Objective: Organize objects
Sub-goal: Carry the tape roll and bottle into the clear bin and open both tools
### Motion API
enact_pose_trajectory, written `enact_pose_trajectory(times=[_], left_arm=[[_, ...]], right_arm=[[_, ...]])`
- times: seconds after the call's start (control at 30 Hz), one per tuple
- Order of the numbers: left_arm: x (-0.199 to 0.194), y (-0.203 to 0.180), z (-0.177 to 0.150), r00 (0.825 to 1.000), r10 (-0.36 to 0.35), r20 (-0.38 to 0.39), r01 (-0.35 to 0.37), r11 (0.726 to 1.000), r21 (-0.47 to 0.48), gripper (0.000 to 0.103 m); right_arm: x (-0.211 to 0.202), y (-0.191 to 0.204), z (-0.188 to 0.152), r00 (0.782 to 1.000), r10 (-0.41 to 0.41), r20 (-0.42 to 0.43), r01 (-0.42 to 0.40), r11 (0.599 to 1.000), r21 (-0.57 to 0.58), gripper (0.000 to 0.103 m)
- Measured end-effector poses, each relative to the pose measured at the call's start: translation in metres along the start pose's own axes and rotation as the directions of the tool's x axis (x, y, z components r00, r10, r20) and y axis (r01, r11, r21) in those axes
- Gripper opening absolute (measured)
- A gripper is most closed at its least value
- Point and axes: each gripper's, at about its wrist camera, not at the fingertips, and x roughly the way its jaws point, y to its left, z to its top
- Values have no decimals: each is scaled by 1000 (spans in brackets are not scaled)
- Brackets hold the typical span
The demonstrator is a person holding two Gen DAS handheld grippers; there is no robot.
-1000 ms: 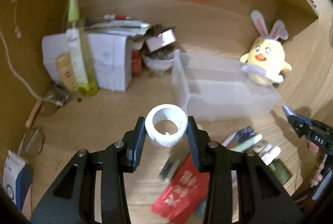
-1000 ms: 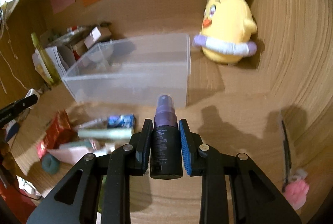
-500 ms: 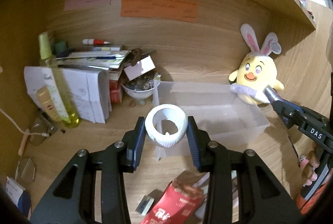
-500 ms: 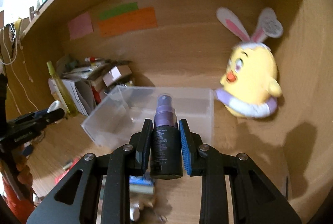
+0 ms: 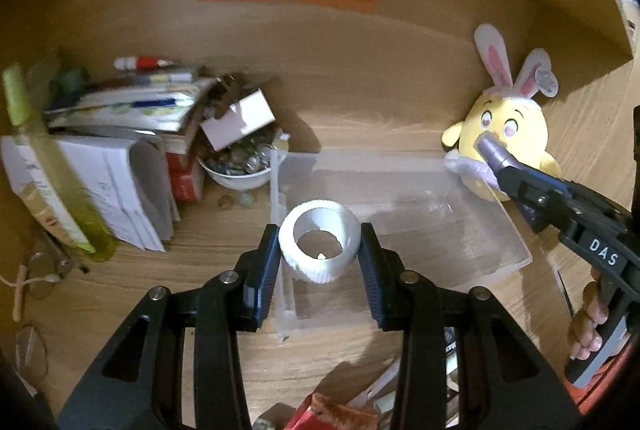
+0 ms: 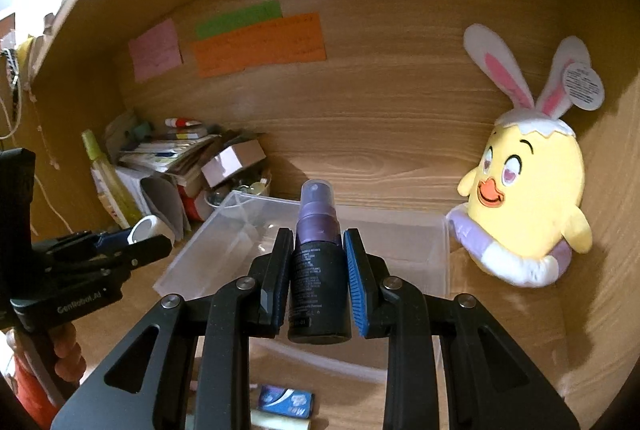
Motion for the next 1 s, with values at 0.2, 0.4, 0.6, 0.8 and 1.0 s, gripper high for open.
enact_pose_trajectory(times=[0.2,0.4,0.6,0.8,1.0], left_arm=[[33,-4,2,997,5,-83,-3,1000,24,39],[51,-11,0,992,8,-125,0,998,60,39],[64,-24,-2,989,19,-149,-2,994,113,39],[73,-29,-1,984,10,-177,13,992,128,39],[80,-35,-2,983,34,-182,-3,985,171,39]], right_arm=[[33,-7,-4,997,-16,-76,16,1000,0,24],[62,-19,-14,989,-19,-148,22,999,25,24],[77,-23,-23,981,-24,-195,31,999,29,24],[88,-24,-29,972,-45,-229,48,999,10,24],[97,-17,-34,964,-70,-256,61,997,-41,23]])
